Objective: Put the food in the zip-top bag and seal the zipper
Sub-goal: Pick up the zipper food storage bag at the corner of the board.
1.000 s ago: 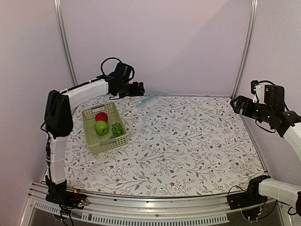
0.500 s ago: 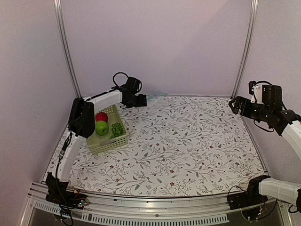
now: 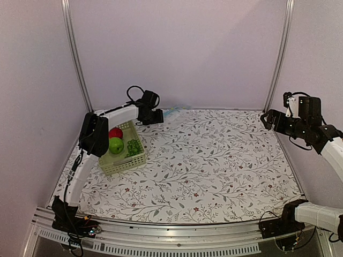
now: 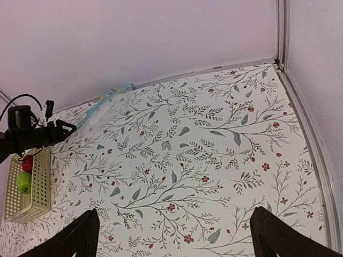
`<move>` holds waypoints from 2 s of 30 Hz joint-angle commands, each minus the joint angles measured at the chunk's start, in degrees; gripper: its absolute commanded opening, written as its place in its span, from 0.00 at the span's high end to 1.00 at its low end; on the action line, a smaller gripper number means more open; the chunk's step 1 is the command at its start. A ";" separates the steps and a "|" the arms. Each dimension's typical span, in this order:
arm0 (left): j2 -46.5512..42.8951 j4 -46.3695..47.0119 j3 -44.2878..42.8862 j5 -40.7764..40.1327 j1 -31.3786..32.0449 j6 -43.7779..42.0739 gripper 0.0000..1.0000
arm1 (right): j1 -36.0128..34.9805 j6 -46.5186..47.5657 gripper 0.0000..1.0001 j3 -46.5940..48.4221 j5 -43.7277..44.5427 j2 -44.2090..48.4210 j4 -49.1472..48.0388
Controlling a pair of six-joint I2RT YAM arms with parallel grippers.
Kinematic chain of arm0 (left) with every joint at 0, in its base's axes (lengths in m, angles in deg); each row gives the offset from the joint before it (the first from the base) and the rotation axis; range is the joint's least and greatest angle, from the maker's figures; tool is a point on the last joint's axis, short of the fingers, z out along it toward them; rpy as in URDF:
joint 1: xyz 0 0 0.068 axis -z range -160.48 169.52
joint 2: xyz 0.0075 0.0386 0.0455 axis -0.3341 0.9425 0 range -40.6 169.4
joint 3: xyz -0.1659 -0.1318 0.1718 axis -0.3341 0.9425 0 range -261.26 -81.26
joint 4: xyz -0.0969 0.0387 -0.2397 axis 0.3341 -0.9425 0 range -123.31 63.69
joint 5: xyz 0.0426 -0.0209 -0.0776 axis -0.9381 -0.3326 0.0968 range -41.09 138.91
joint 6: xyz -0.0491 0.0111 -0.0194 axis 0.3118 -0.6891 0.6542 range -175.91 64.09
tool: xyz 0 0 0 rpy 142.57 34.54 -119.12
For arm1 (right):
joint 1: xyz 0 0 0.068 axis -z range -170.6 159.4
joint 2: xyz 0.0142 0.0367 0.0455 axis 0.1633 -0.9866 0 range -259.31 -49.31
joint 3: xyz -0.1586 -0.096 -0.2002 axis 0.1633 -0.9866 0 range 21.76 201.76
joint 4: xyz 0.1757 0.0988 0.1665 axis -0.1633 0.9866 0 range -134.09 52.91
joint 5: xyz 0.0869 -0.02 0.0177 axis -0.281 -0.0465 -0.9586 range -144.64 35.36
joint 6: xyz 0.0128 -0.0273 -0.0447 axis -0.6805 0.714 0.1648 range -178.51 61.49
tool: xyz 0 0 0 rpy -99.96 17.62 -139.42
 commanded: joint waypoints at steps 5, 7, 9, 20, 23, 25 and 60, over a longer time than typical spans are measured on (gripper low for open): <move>2.61 2.36 -1.62 2.53 -2.27 4.64 0.40 | -0.55 -0.25 0.01 1.00 -0.92 -0.07 -0.02; 3.42 2.56 -2.15 4.33 -2.70 6.85 0.41 | -0.54 -0.42 0.01 1.07 -1.00 -0.28 -0.15; 4.15 3.25 -2.36 5.82 -3.15 8.72 0.44 | -0.55 -0.54 0.01 1.14 -1.22 -0.40 -0.10; 7.19 6.05 -3.84 9.84 -3.72 13.80 0.55 | -0.56 -0.54 0.01 1.52 -1.09 -0.35 0.10; 7.73 6.79 -3.90 10.58 -3.90 15.19 0.61 | -0.54 -0.48 0.01 1.61 -1.09 -0.59 0.17; 7.96 7.06 -3.88 11.34 -3.96 15.82 0.68 | -0.56 -0.44 0.01 1.61 -1.03 -0.69 0.25; -13.76 23.43 32.44 16.32 1.66 10.45 1.00 | -0.64 -0.57 0.01 0.99 -0.97 -0.45 0.69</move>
